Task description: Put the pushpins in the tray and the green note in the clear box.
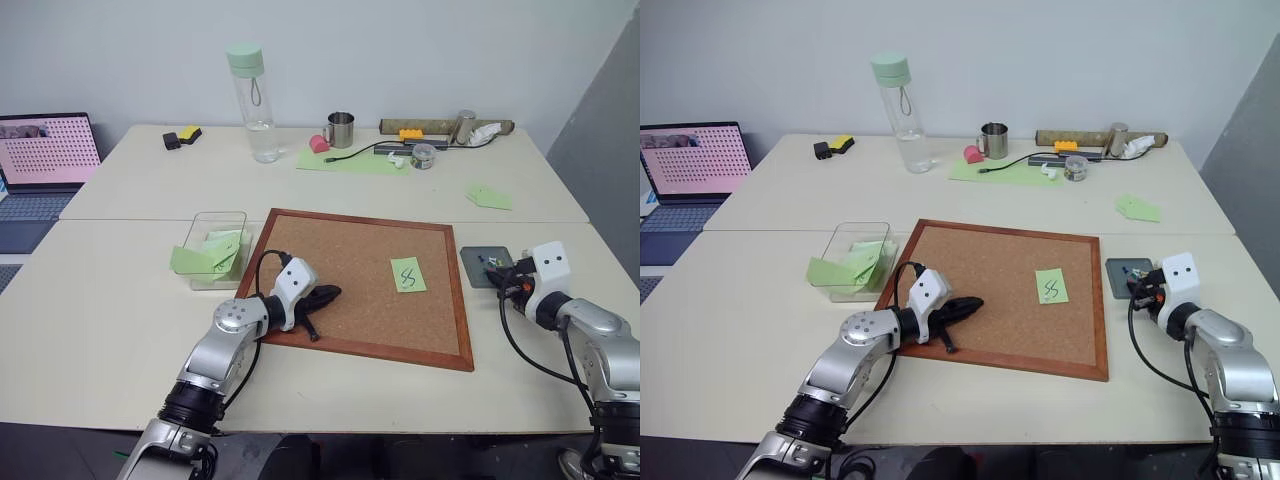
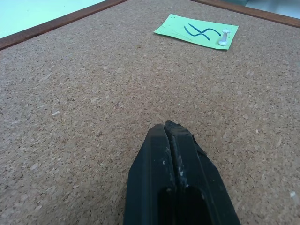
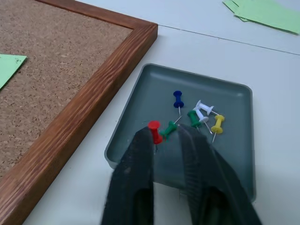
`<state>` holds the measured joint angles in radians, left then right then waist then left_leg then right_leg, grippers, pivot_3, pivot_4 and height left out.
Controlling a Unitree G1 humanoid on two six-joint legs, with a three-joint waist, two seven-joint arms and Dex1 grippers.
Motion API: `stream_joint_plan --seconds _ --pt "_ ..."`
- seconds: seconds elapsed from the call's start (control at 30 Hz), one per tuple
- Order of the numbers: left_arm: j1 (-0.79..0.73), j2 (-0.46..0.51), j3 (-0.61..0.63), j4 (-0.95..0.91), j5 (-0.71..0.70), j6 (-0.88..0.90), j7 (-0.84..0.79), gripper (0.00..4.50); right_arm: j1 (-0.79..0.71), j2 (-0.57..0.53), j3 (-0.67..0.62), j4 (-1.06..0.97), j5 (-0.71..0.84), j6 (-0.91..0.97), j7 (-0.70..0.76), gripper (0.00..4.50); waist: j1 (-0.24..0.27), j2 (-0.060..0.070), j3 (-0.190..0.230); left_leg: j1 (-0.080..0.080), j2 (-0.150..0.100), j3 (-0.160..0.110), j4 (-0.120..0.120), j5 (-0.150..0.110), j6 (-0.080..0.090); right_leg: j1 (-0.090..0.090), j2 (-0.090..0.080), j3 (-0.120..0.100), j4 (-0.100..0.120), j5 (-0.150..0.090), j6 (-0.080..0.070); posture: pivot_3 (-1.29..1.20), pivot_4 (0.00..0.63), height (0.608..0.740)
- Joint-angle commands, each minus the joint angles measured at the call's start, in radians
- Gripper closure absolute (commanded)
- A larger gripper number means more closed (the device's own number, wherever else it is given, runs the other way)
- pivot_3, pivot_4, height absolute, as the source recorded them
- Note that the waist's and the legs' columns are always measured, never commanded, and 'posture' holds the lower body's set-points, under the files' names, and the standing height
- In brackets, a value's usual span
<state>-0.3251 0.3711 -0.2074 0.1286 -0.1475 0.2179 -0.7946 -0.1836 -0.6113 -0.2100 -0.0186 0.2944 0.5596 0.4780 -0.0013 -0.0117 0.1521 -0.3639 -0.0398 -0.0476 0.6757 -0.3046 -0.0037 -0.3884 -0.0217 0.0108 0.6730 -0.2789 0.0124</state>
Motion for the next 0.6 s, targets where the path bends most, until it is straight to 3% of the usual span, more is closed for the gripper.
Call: stream_joint_plan --seconds 0.03,0.37,0.43,0.6 --pt "0.023 0.008 -0.022 0.042 0.03 0.033 0.004 4.5 -0.014 -0.009 -0.021 -0.044 0.001 -0.008 0.001 2.47 0.0 0.0 0.0 0.0 0.0 0.0 0.0 0.0 0.0 0.0 0.0 0.0 0.0 0.0 0.0 0.0 0.15 0.74" --pt "0.026 0.004 -0.023 0.042 0.029 0.032 0.005 4.5 -0.044 -0.034 0.013 0.026 -0.109 -0.079 -0.051 0.25 0.0 0.0 0.0 0.0 0.0 0.0 0.0 0.0 0.0 0.0 0.0 0.0 0.0 0.0 0.0 0.0 0.15 0.74" --pt "0.026 0.003 -0.023 0.043 0.029 0.032 0.005 4.5 -0.052 -0.032 0.019 0.048 -0.133 -0.094 -0.064 0.01 0.0 0.0 0.0 0.0 0.0 0.0 0.0 0.0 0.0 0.0 0.0 0.0 0.0 0.0 0.0 0.0 0.15 0.74" --pt "0.031 0.003 -0.023 0.038 0.029 0.035 0.007 4.5 -0.062 -0.029 0.018 0.071 -0.154 -0.126 -0.064 0.01 0.0 0.0 0.0 0.0 0.0 0.0 0.0 0.0 0.0 0.0 0.0 0.0 0.0 0.0 0.0 0.0 0.15 0.74"
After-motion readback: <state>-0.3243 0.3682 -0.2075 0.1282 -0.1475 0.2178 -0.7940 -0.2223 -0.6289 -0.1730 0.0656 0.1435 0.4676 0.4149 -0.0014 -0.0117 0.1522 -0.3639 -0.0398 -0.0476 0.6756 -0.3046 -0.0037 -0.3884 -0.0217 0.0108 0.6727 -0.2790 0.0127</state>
